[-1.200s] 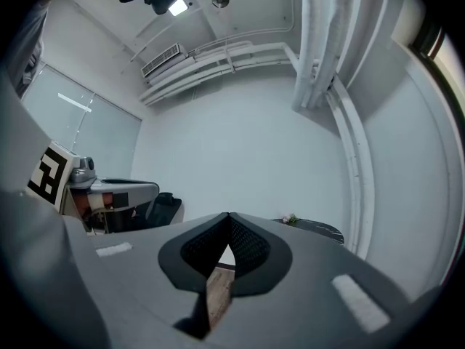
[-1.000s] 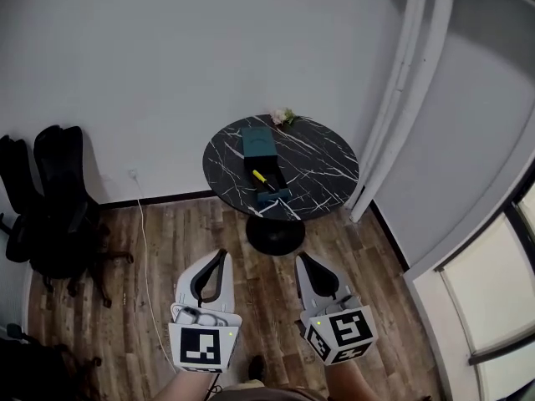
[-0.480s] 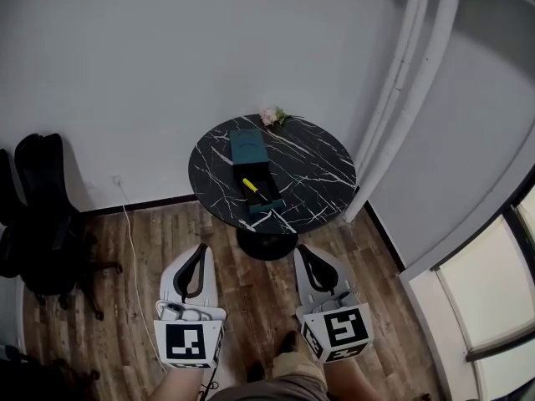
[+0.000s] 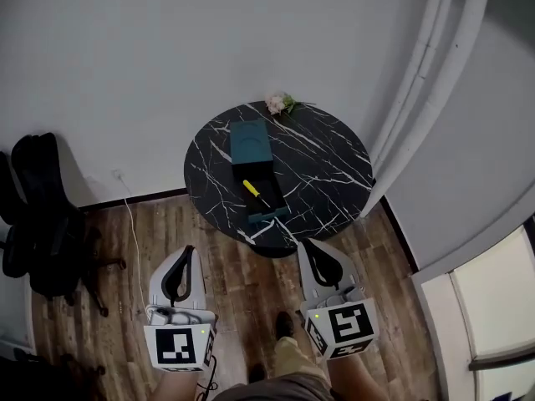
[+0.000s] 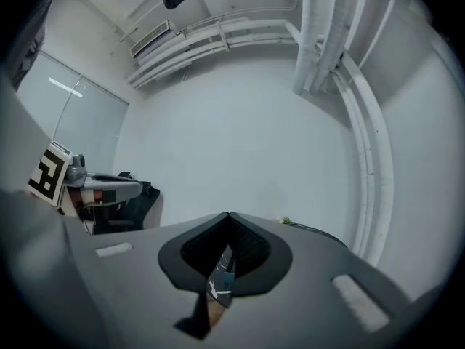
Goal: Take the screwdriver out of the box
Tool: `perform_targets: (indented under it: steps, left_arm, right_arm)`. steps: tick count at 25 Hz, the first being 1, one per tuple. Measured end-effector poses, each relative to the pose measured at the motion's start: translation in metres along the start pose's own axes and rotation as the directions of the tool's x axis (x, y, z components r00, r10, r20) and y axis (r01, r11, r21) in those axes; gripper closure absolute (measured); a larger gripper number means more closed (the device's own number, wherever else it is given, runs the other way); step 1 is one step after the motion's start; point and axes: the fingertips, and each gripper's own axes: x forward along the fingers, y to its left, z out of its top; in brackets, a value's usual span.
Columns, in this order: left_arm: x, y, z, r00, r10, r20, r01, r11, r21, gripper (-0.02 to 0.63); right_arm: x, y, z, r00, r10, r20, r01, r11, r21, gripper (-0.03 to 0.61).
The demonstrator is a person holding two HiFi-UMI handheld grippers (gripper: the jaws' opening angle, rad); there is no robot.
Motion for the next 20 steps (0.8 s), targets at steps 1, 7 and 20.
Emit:
perform_targets:
  steps: [1,7,20]
  left_arm:
    - [0.01,0.001,-0.001,1.0,0.012,-0.006,-0.012,1.0,0.004,0.614]
    - [0.062,-0.003,0.0,0.997,0.071,-0.035,-0.07,0.997,0.026,0.614]
    - [0.112,0.017,0.028,0.974,0.225,0.019,-0.226,0.972,0.065,0.614]
  right_arm:
    - [0.009,-0.008,-0.001,1.0,0.008,-0.004,-0.008,1.0,0.004,0.554]
    - [0.061,-0.048,-0.002,0.997,0.071,-0.017,-0.071,0.997,0.018,0.554]
    - [0.147,-0.065,0.033,0.969,0.241,0.044,-0.24,0.97,-0.025,0.554]
